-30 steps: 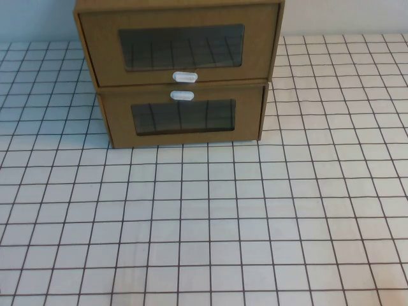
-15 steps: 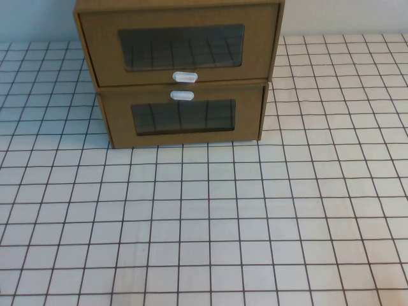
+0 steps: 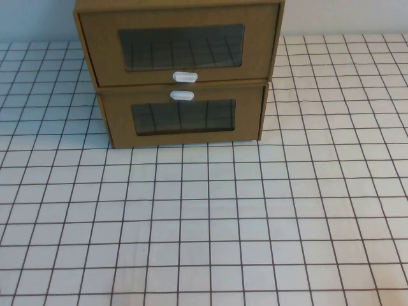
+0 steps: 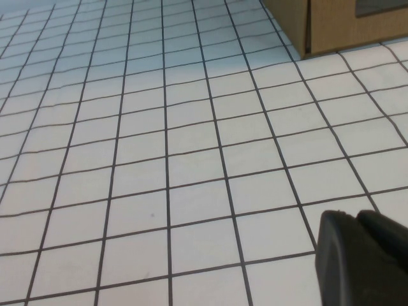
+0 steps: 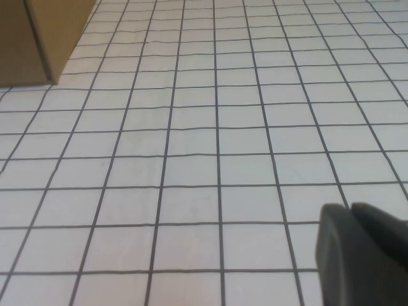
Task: Open the shoe box
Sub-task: 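Pull the top drawer of the cardboard box fully open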
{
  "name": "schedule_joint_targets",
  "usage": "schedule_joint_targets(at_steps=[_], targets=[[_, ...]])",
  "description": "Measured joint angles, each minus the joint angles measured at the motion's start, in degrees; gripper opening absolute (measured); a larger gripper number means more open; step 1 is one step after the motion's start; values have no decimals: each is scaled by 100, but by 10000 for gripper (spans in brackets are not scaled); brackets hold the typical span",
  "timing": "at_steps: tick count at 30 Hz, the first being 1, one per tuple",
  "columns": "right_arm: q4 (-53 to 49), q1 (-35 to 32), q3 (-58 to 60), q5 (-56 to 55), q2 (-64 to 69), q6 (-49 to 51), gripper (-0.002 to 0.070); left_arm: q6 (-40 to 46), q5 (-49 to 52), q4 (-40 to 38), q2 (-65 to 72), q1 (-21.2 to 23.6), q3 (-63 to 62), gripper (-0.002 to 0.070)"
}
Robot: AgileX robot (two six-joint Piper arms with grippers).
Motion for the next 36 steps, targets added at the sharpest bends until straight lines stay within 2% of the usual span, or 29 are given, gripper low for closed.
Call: schedule_joint_targets(at_steps=[7, 9, 13, 17, 24, 30, 36], targets=[[0, 0, 0, 0, 0, 0, -13, -414, -100, -59, 0, 0, 0, -2], [0, 0, 0, 0, 0, 0, -14, -763, -270, -317, 0, 0, 0, -2], [0, 0, 0, 0, 0, 0, -14, -1345, -906, -1344, 0, 0, 0, -2], [0, 0, 0, 0, 0, 0, -13, -1527, -1386, -2329, 0, 0, 0, -2], [0, 0, 0, 0, 0, 0, -13, -1549, -1869, -2634, 0, 0, 0, -2], [0, 0, 0, 0, 0, 0, -13, -1361, -897, -2634, 319, 0, -641, -2], [0, 0, 0, 0, 0, 0, -13, -511, 349, -2599, 2014, 0, -2260, -2]])
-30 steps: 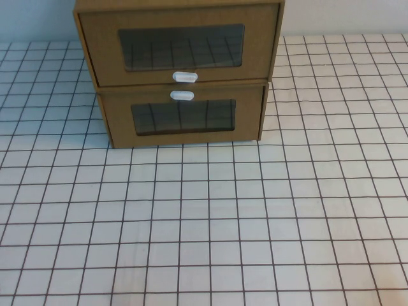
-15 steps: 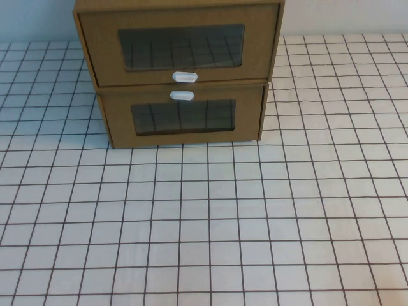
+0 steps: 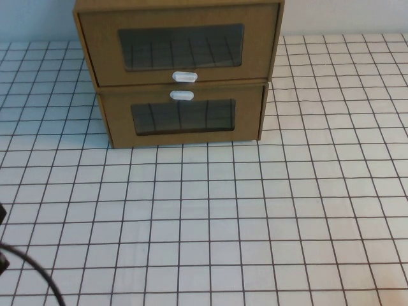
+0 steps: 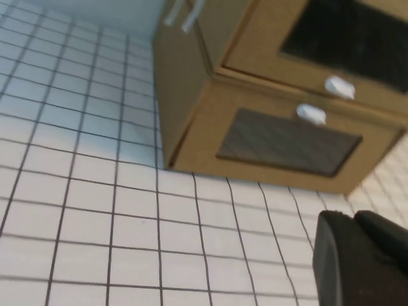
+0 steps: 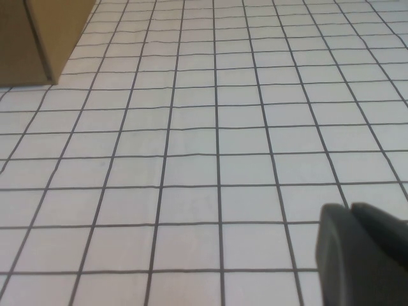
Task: Open the shoe box
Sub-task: 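Pull the top drawer of the cardboard box fully open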
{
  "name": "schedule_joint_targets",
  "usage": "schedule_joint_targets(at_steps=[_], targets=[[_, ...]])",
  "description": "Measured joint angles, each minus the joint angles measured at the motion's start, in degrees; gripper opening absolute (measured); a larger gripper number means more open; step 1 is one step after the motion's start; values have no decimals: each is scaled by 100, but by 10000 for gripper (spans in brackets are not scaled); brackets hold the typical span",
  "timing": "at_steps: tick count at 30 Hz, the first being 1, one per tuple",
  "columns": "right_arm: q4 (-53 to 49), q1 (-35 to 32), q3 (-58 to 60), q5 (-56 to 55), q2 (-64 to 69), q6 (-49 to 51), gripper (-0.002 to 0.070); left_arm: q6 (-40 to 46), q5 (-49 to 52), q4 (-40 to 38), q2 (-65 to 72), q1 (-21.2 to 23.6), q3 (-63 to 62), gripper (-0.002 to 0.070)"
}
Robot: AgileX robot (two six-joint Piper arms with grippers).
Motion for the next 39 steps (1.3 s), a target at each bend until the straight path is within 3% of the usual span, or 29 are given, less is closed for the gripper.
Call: schedule_joint_targets(at_steps=[8, 23, 32, 39], targets=[[0, 0, 0, 0, 0, 0, -14, 1766, 1393, -47, 2512, 0, -2718, -2], [0, 0, 0, 0, 0, 0, -13, 2072, 3468, -436, 6898, -129, -8565, -2], [0, 0, 0, 0, 0, 0, -13, 2061, 3537, -415, 8296, -978, -9868, -2], [0, 0, 0, 0, 0, 0, -13, 2237, 3474, -228, 8883, -1204, -10028, -2]])
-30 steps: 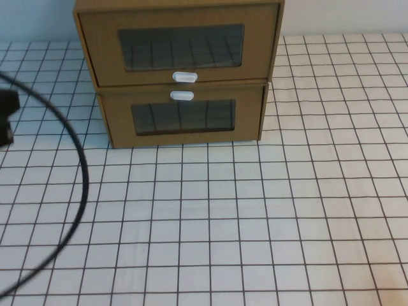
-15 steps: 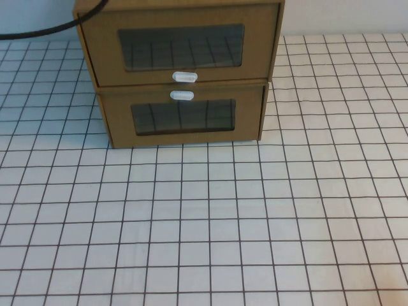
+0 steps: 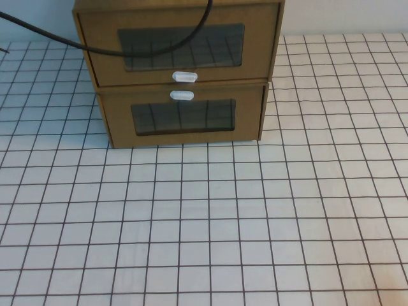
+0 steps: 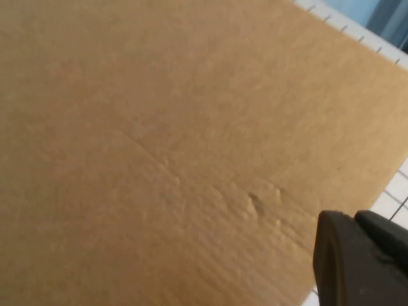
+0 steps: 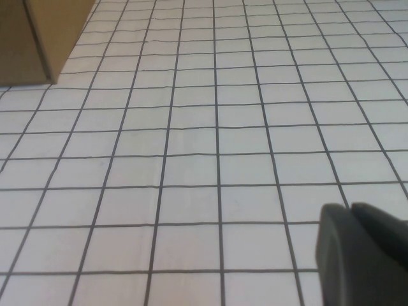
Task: Open the shoe box
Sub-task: 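Pull the top drawer of the cardboard box fully open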
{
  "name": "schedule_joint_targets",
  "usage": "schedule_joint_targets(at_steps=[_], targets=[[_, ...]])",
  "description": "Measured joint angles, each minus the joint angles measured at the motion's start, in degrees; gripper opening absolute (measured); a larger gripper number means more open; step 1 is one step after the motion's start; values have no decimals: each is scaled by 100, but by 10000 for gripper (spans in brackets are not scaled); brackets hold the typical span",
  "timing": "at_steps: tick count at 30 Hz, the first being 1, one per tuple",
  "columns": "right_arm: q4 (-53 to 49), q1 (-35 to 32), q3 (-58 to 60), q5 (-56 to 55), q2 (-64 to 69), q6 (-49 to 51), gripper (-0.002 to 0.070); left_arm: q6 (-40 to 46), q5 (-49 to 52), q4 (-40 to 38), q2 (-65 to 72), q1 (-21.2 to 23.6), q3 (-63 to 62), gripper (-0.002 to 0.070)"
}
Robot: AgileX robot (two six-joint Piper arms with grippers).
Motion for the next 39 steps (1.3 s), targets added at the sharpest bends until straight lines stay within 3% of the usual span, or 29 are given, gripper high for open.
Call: schedule_joint_targets(at_steps=[9, 20, 24, 29, 35, 39], targets=[[49, 0, 0, -328, 0, 0, -13, 33, -220, 245, 279, -17, 0, -2], [1364, 0, 0, -2455, 0, 38, -13, 44, -382, 285, 369, -17, -18, -2], [2042, 0, 0, -2656, 0, 1089, -13, 52, -396, 285, 379, -17, -27, -2], [2238, 0, -810, -1007, 238, 1683, -13, 52, -396, 285, 379, -17, -40, -2], [2238, 0, -2451, 1379, 1452, 374, -13, 52, -384, 285, 386, -17, -40, -2], [2238, 0, -3238, 2413, 2439, -482, -13, 52, -384, 285, 386, -17, -40, -2]])
